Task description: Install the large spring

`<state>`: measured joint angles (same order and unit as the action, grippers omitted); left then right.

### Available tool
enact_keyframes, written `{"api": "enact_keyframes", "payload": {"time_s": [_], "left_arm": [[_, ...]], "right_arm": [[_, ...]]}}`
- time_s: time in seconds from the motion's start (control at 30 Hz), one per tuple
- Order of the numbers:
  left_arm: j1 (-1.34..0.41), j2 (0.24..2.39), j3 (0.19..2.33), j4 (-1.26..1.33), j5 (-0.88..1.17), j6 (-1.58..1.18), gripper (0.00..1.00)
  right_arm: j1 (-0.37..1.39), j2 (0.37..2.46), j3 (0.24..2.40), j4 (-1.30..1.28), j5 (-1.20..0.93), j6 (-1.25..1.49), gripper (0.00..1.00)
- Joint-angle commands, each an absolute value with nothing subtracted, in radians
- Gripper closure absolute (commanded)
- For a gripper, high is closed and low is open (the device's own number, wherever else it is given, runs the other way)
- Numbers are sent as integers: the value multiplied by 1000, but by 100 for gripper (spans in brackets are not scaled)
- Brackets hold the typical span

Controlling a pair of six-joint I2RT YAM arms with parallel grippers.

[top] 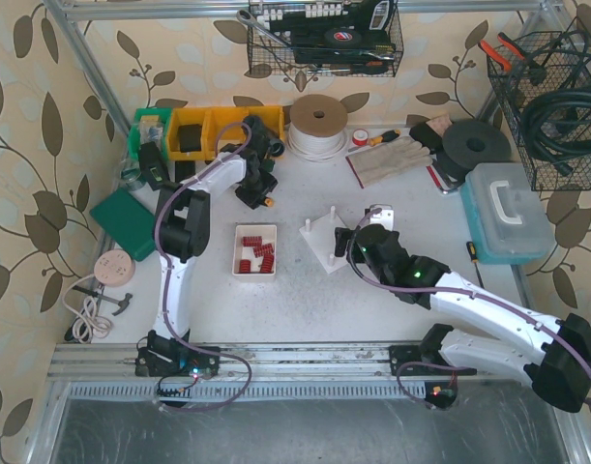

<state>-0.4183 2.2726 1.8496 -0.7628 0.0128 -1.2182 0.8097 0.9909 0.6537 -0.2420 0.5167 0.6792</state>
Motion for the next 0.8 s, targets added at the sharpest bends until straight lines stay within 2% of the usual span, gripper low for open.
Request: {"api": "enact_keyframes", "payload": {"time_s": [0.0, 0.6, 0.77], "left_arm": [[-411, 2234, 1877, -780, 40, -1202, 33], [-426, 1964, 1856, -939, -21, -1131, 29], [-461, 1757, 1684, -967, -87, -1115, 29]], "right_arm": [[815, 1000, 682, -232, 493, 661, 1], [815, 962, 651, -207, 454, 660, 1], [815, 946, 644, -198, 415, 660, 1]]}}
